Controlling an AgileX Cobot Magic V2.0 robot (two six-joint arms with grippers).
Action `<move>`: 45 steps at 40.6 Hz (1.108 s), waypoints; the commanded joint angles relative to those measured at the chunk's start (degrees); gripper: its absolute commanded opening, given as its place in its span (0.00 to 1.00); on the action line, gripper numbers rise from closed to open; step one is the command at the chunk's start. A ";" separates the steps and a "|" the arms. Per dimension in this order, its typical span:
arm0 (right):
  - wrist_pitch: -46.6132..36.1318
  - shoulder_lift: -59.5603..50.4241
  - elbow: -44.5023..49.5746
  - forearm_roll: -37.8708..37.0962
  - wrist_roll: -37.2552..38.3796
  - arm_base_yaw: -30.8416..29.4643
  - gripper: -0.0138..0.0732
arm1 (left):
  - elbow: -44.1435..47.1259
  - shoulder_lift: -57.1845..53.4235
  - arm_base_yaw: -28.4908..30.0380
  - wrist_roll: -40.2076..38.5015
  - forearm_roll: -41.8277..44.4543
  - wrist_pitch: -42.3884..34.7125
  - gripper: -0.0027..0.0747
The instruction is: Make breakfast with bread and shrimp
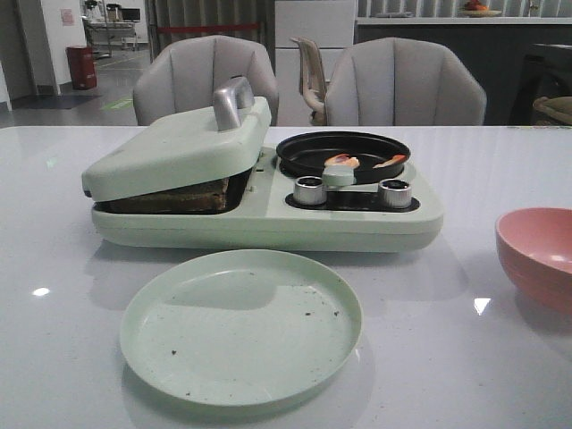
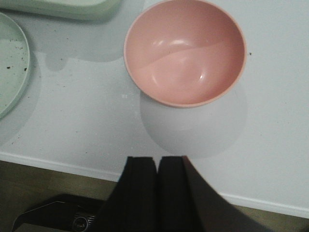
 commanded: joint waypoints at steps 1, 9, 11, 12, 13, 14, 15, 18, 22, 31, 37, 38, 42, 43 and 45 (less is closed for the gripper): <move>-3.55 -0.24 -1.48 -0.15 -0.12 -0.24 0.21 | 5.55 -7.57 3.42 -0.04 0.27 -11.90 0.16; -3.55 -0.24 -1.48 -0.15 -0.12 -0.24 0.21 | 20.52 -22.48 8.44 -0.04 -1.26 -23.29 0.16; -3.55 -0.24 -1.48 -0.15 -0.12 -0.24 0.21 | 23.47 -24.80 8.96 -0.04 -1.79 -25.51 0.16; -3.55 -0.24 -1.48 -0.15 -0.12 -0.24 0.21 | 25.07 -25.86 9.08 -0.04 -2.25 -26.87 0.16; -3.55 -0.24 -1.48 -0.15 -0.12 -0.24 0.21 | 26.22 -26.74 9.12 -0.04 -2.38 -27.88 0.16; -3.55 -0.24 -1.48 -0.15 -0.12 -0.24 0.21 | 27.69 -27.29 9.12 -0.04 -2.45 -29.26 0.16; -3.55 -0.24 -1.48 -0.15 -0.12 -0.24 0.21 | 28.73 -27.96 9.12 -0.04 -2.45 -30.31 0.16; -3.55 -0.24 -1.48 -0.15 -0.12 -0.24 0.21 | 31.89 -29.47 9.12 -0.04 -2.80 -33.67 0.16; -3.44 -0.24 -1.48 -0.15 -0.12 -0.24 0.21 | 34.64 -29.61 9.43 -0.04 -3.24 -38.37 0.16; -3.56 -0.24 -1.48 -0.15 -0.12 -0.24 0.21 | 36.23 -29.61 9.57 -0.04 -5.14 -44.71 0.16; -3.56 -0.24 -1.48 -0.15 -0.12 -0.24 0.21 | 36.23 -29.50 9.57 -0.04 -6.35 -44.83 0.16; -3.56 -0.24 -1.48 -0.15 -0.12 -0.24 0.21 | 36.23 -29.50 9.57 -0.04 -6.35 -44.83 0.16; -3.56 -0.24 -1.48 -0.15 -0.12 -0.24 0.21 | 36.23 -29.50 9.57 -0.04 -6.35 -44.83 0.16; -3.56 -0.24 -1.48 -0.15 -0.12 -0.24 0.21 | 36.23 -29.50 9.57 -0.04 -6.35 -44.83 0.16; -3.56 -0.24 -1.48 -0.15 -0.12 -0.24 0.21 | 36.23 -29.50 9.57 -0.04 -6.35 -44.83 0.16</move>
